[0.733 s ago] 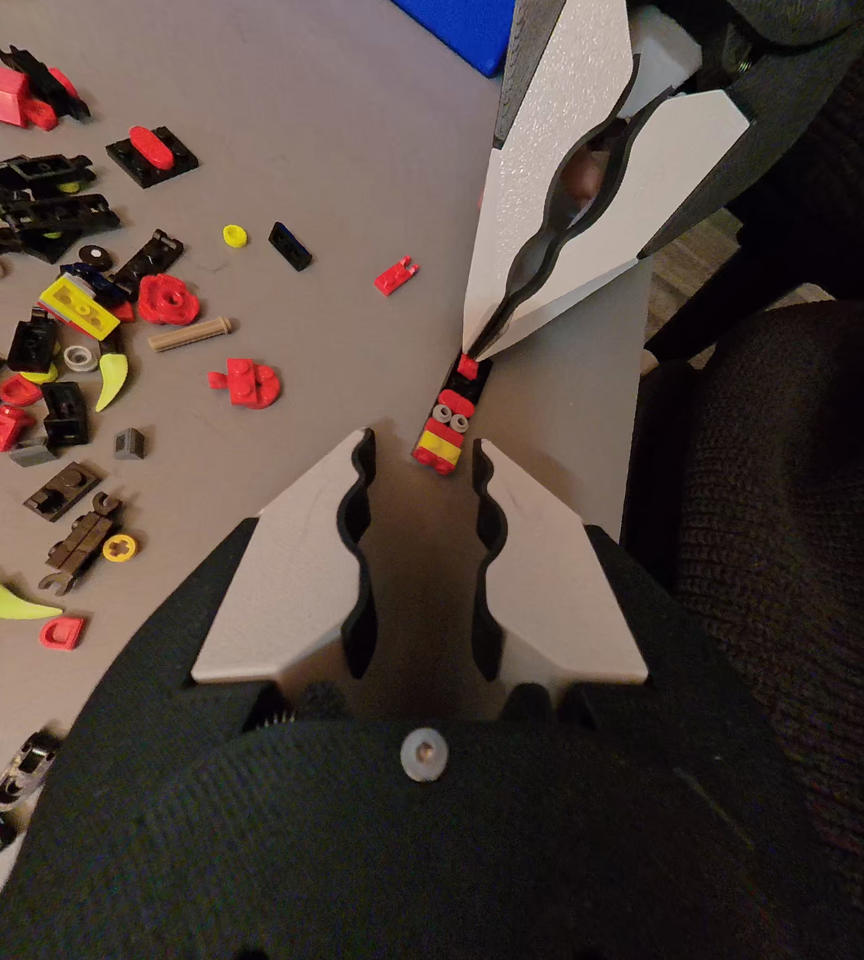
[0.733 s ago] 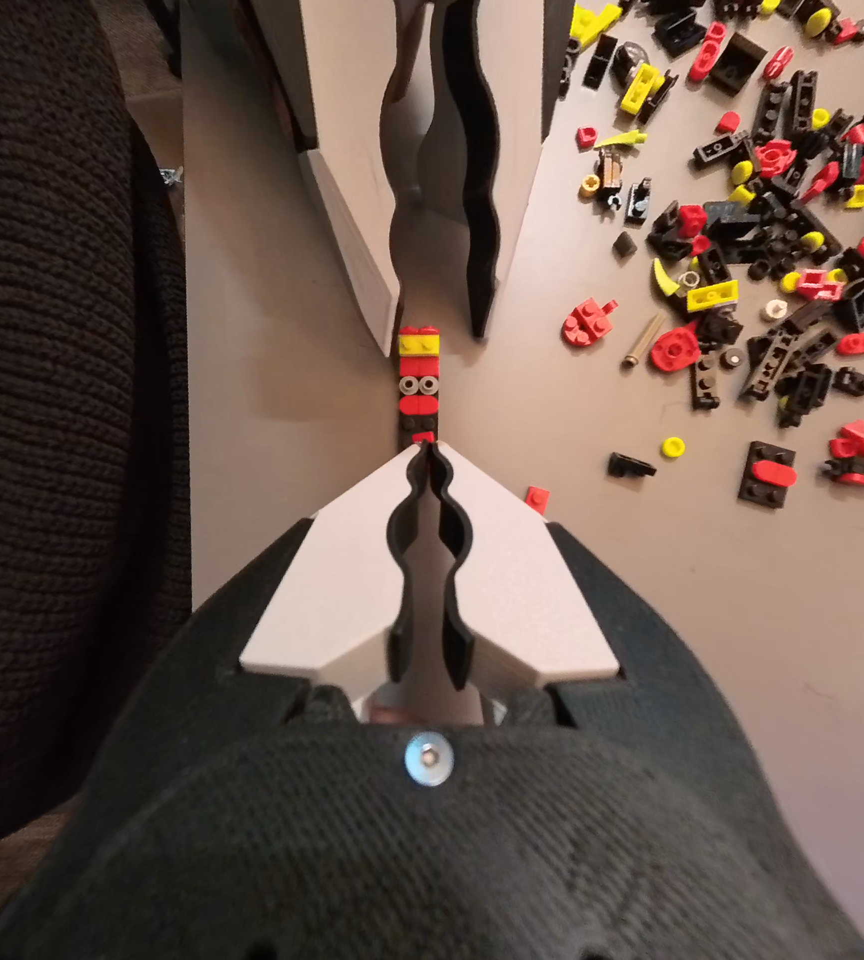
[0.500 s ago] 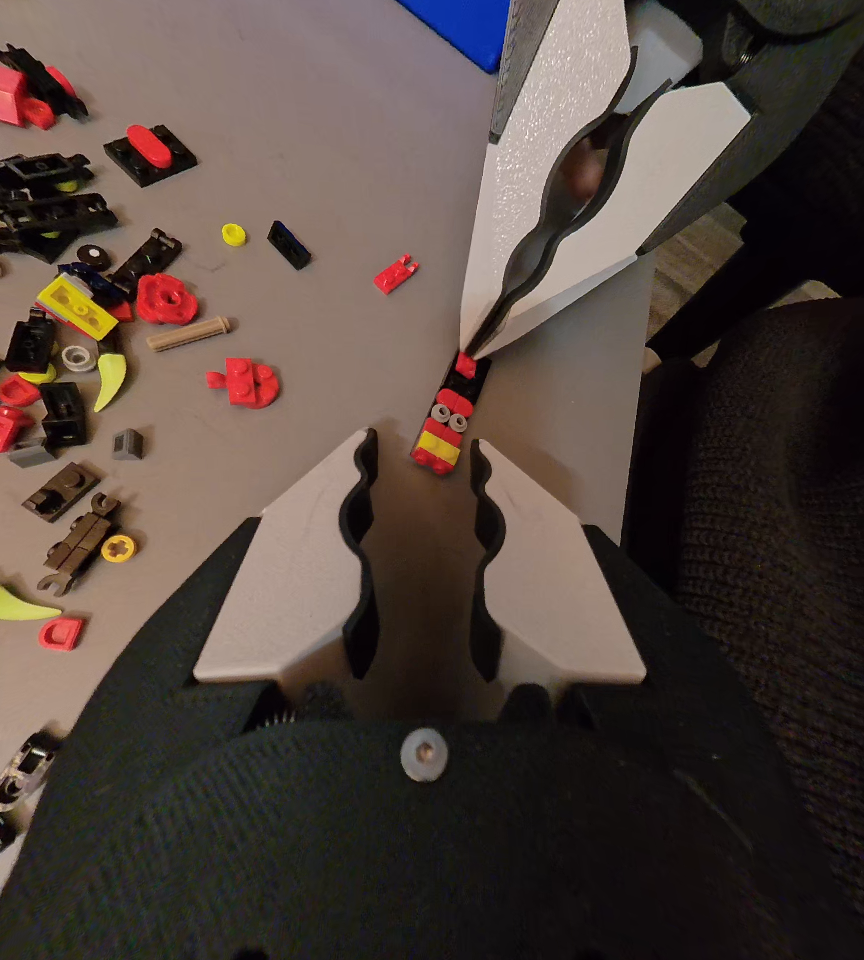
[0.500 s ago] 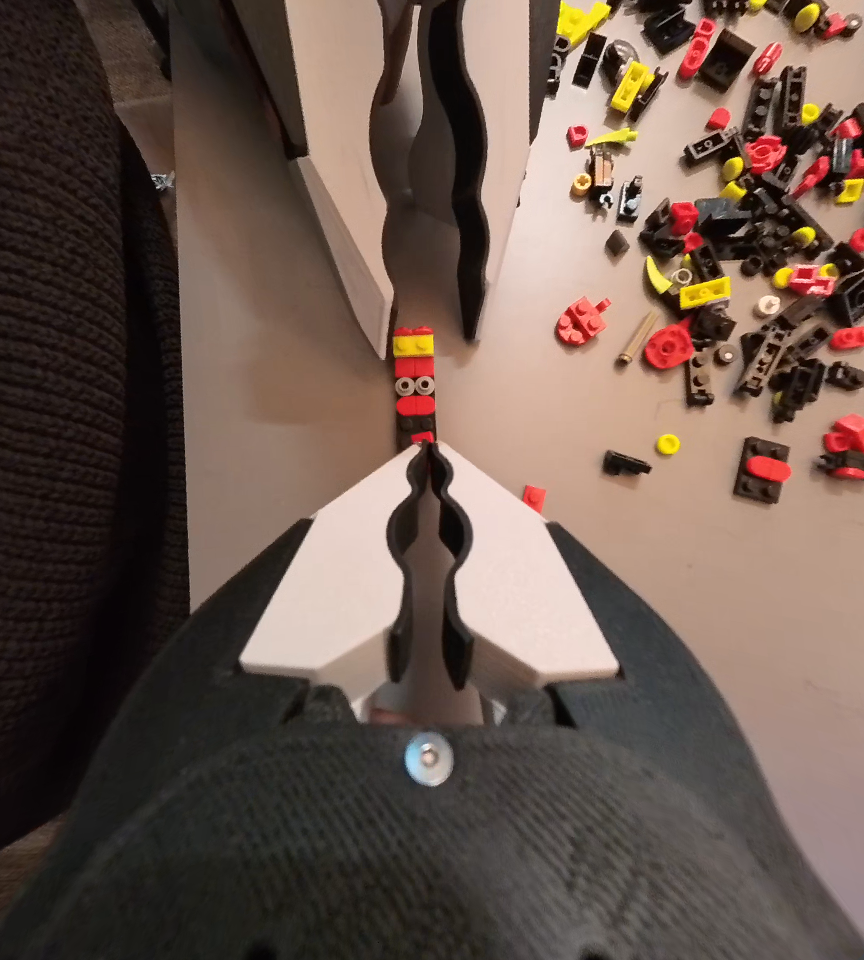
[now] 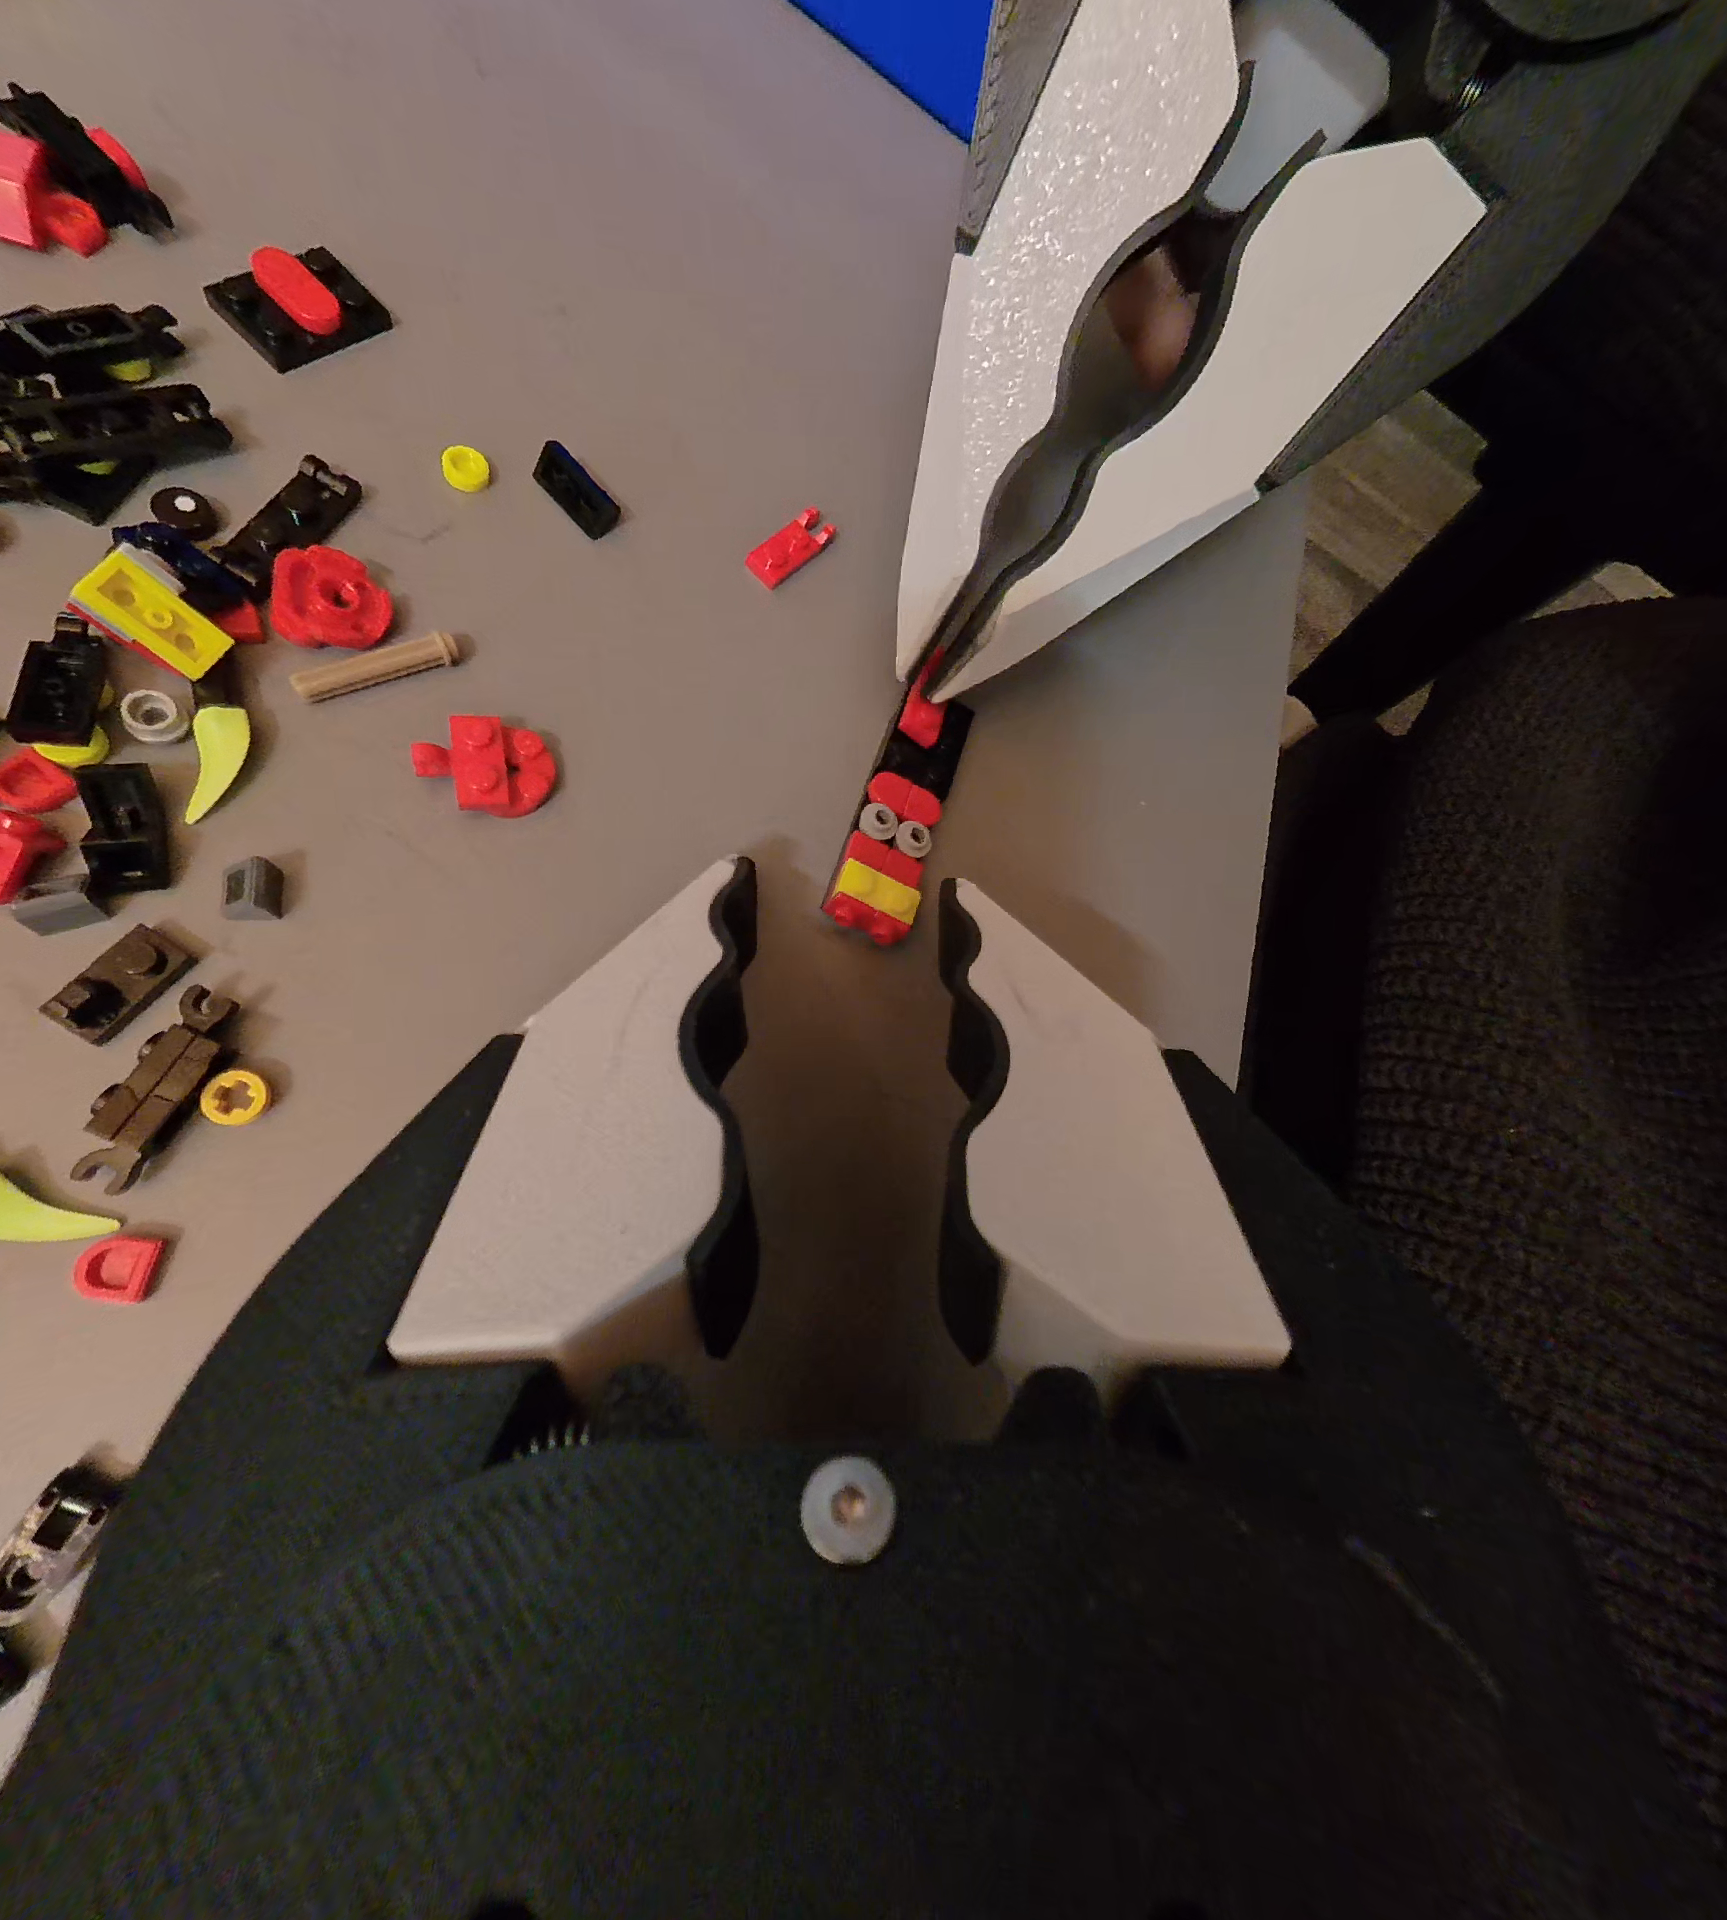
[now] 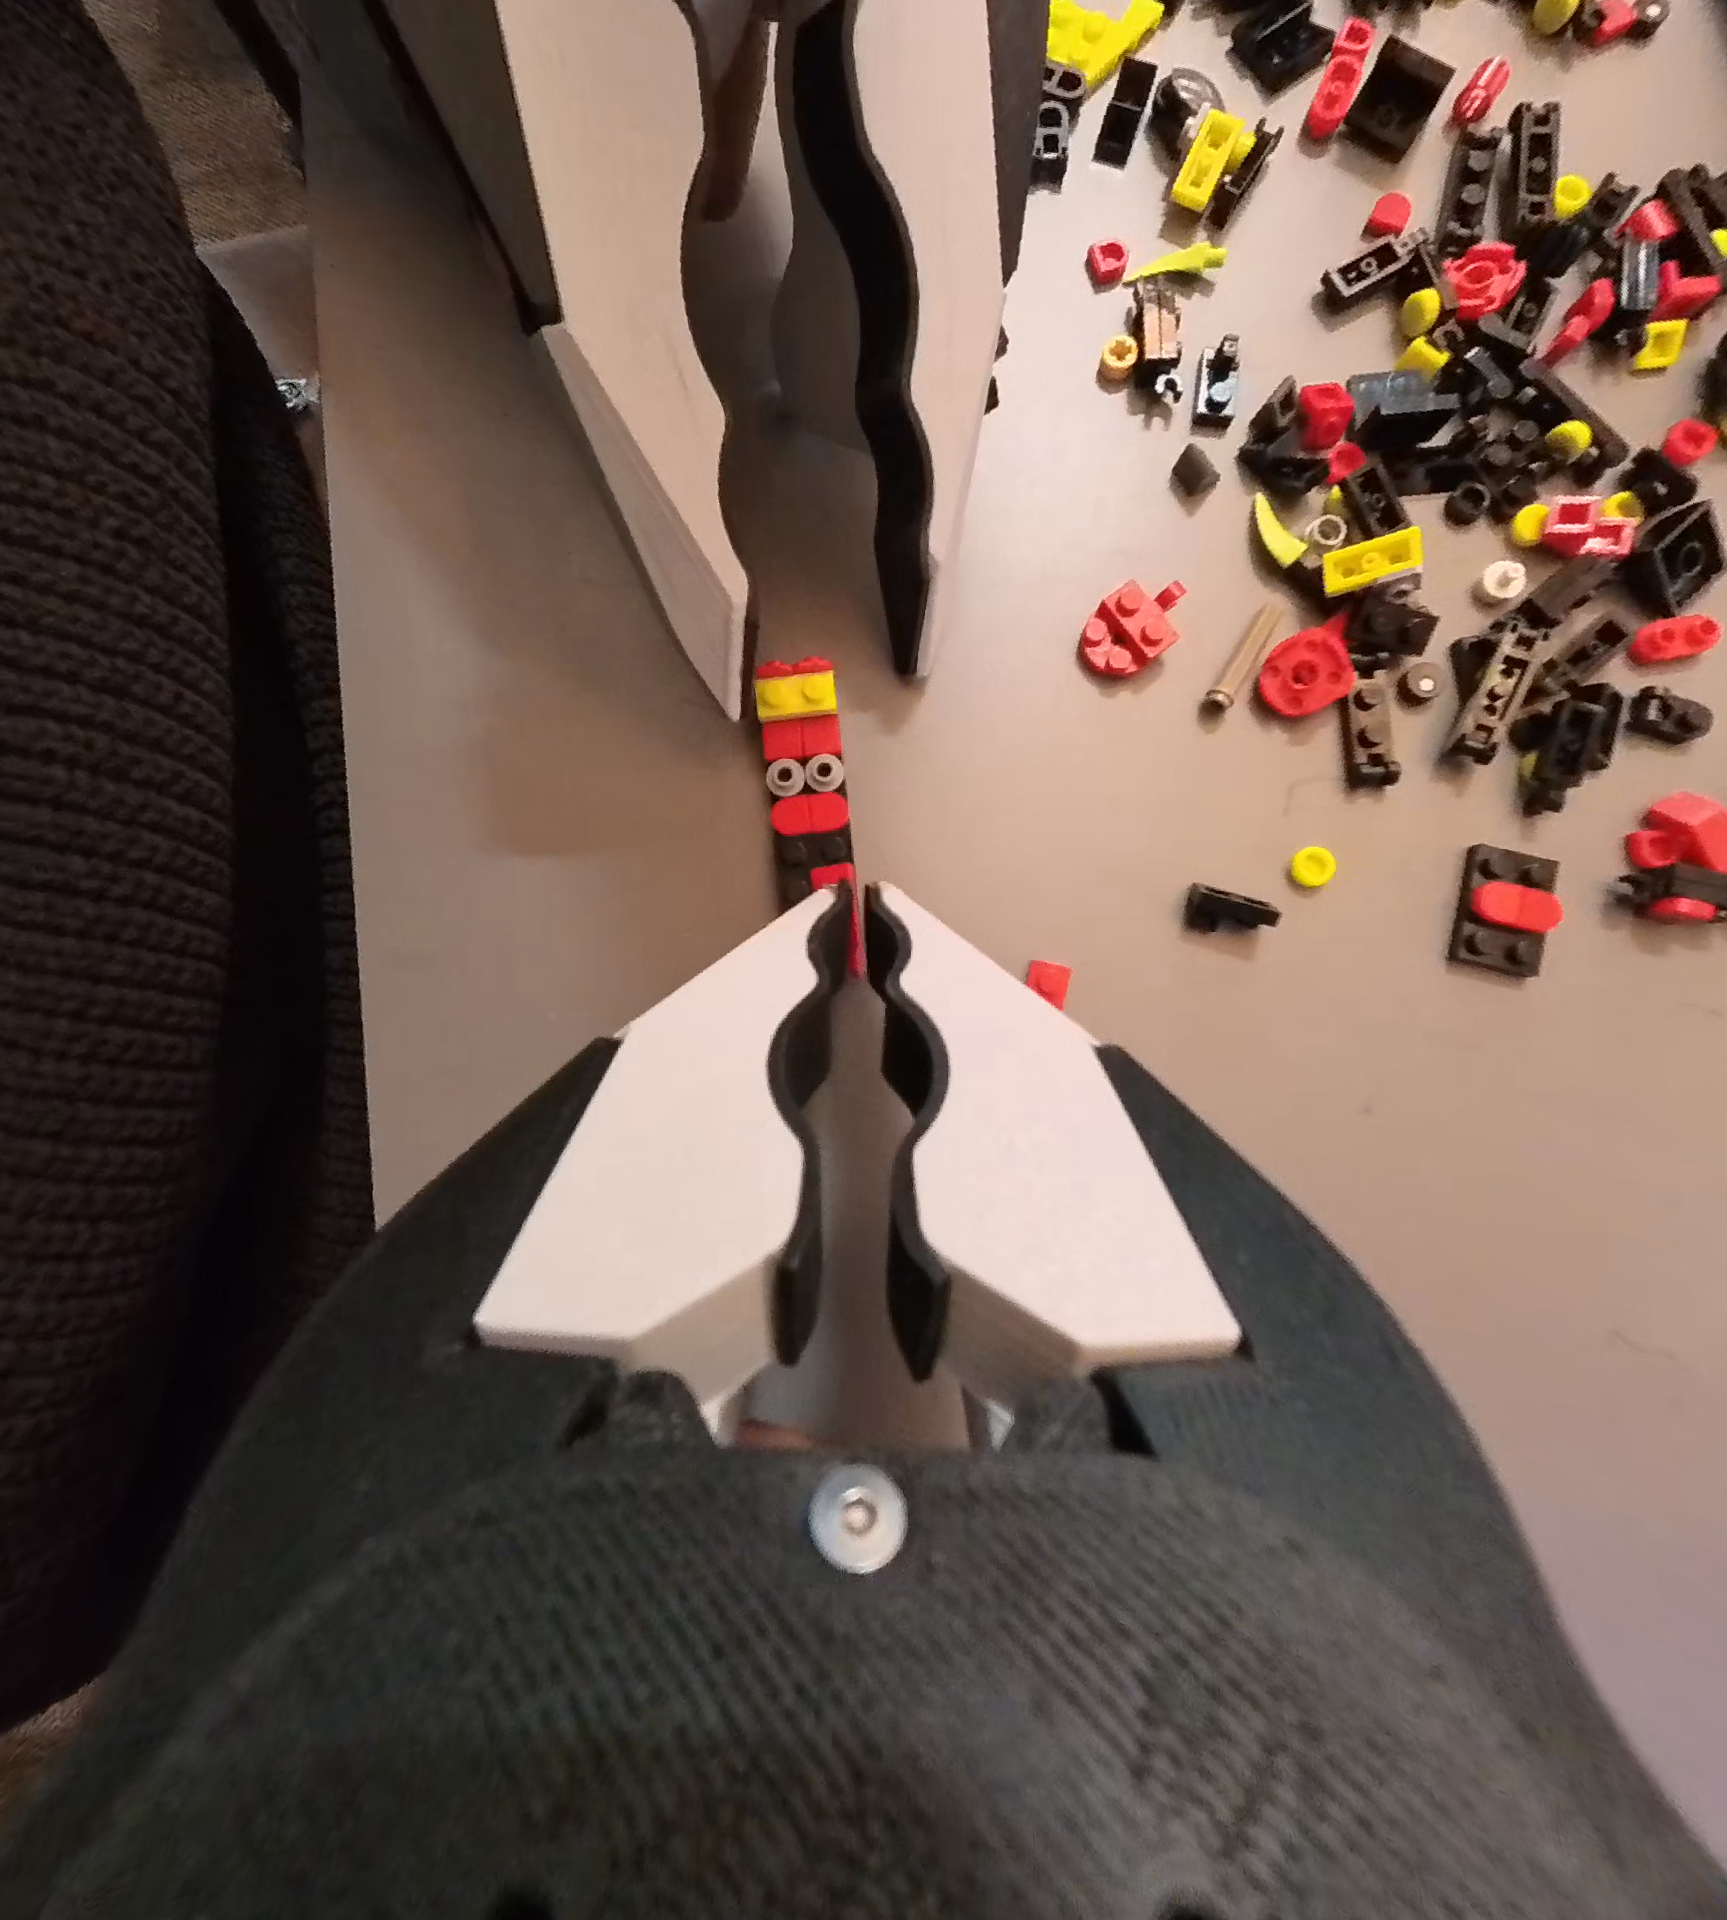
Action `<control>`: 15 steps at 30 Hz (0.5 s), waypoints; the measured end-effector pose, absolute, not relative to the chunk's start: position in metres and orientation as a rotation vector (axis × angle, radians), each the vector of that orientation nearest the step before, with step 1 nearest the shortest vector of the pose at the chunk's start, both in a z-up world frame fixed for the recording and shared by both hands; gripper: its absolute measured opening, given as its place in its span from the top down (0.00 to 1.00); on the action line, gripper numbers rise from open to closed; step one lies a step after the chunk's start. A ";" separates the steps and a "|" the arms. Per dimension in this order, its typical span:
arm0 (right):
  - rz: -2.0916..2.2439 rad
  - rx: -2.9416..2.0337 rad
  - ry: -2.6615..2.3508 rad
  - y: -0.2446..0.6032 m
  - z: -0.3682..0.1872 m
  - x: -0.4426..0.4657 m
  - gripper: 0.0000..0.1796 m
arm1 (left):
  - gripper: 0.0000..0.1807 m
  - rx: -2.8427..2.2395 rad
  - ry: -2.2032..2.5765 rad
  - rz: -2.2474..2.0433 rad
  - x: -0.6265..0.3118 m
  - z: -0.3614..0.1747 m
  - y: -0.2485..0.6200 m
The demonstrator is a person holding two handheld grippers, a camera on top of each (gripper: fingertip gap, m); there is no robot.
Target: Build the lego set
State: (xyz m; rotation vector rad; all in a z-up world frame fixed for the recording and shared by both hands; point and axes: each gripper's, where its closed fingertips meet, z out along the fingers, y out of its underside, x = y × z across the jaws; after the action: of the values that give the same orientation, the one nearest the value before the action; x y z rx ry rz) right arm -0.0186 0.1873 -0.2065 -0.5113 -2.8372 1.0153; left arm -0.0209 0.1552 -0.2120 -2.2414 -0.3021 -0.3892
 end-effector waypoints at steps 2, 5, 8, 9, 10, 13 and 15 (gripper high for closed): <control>1.020 -0.512 -2.833 0.187 -0.205 -0.019 0.99 | 0.82 -2.242 -0.302 -0.390 -0.021 -0.212 0.155; 1.041 -0.508 -2.830 0.186 -0.203 -0.018 0.99 | 0.82 -2.242 -0.302 -0.390 -0.021 -0.212 0.155; 1.044 -0.495 -2.840 0.185 -0.203 -0.016 0.99 | 0.82 -2.241 -0.303 -0.391 -0.021 -0.212 0.155; 1.036 -0.486 -2.844 0.184 -0.204 -0.015 0.98 | 0.82 -2.241 -0.303 -0.391 -0.021 -0.212 0.155; 1.027 -0.477 -2.847 0.185 -0.205 -0.015 0.98 | 0.82 -2.241 -0.303 -0.392 -0.021 -0.212 0.155; 1.007 -0.463 -2.850 0.185 -0.207 -0.014 0.98 | 0.82 -2.241 -0.303 -0.391 -0.021 -0.212 0.155; 1.005 -0.463 -2.851 0.185 -0.208 -0.014 0.98 | 0.82 -2.241 -0.303 -0.391 -0.021 -0.212 0.155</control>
State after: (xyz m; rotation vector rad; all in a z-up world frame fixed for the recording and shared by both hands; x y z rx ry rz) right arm -0.0138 0.1850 -0.2075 -0.4626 -2.8515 1.0047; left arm -0.0209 0.1552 -0.2120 -2.2412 -0.3027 -0.3909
